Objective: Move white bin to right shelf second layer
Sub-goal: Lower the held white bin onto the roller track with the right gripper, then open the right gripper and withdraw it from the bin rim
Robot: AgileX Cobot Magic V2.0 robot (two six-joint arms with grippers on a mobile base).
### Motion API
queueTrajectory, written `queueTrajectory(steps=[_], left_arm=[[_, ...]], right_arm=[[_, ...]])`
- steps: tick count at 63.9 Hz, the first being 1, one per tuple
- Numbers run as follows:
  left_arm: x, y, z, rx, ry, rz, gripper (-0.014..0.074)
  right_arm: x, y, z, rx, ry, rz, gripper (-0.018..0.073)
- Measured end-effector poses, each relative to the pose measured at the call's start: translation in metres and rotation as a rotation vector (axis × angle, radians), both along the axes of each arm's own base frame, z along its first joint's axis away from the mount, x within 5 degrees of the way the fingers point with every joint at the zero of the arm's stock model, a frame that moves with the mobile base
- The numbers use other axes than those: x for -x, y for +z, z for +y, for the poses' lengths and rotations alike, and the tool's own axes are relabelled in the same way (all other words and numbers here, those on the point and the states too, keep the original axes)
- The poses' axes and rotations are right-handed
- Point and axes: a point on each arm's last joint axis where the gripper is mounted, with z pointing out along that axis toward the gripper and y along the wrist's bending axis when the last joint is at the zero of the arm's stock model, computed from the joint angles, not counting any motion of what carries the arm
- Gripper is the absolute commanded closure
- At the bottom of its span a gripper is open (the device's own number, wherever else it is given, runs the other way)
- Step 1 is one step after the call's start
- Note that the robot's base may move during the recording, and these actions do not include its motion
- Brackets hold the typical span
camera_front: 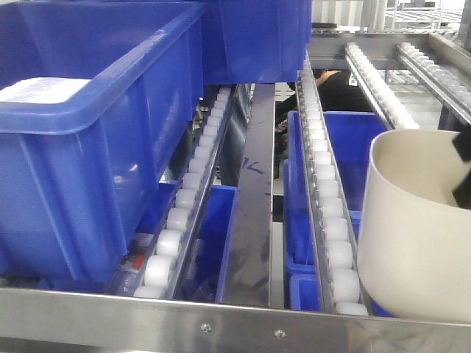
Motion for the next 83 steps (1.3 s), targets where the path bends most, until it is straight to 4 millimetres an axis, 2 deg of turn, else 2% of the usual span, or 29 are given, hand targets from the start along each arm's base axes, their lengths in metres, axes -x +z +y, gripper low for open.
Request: queueTrajectory(steps=[23,30,38,42,50,52,56,64,83], left_arm=[[0.0,0.0,0.0,0.0,0.0,0.0,0.0512],[0.0,0.0,0.0,0.0,0.0,0.0,0.0512],[0.0,0.0,0.0,0.0,0.0,0.0,0.0512],[0.0,0.0,0.0,0.0,0.0,0.0,0.0512],[0.0,0.0,0.0,0.0,0.0,0.0,0.0512],[0.0,0.0,0.0,0.0,0.0,0.0,0.0512],[0.0,0.0,0.0,0.0,0.0,0.0,0.0512],[0.0,0.0,0.0,0.0,0.0,0.0,0.0512],[0.0,0.0,0.0,0.0,0.0,0.0,0.0512]], right_arm=[[0.011,0.025,-0.003,-0.024,-0.001,-0.093,0.0093],[0.022,0.043,-0.009,-0.043,-0.017,-0.175,0.0093],[0.039,0.068,-0.026,-0.063,-0.088,-0.304,0.0103],[0.051,0.081,-0.037,-0.066,-0.138,-0.375,0.0165],[0.083,0.1,-0.052,-0.057,-0.212,-0.524,0.0433],[0.09,0.101,-0.053,-0.056,-0.222,-0.548,0.0521],[0.104,0.102,-0.055,-0.054,-0.231,-0.596,0.0483],[0.12,0.097,-0.055,-0.059,-0.232,-0.64,0.0491],[0.125,0.095,-0.055,-0.059,-0.231,-0.654,0.0491]])
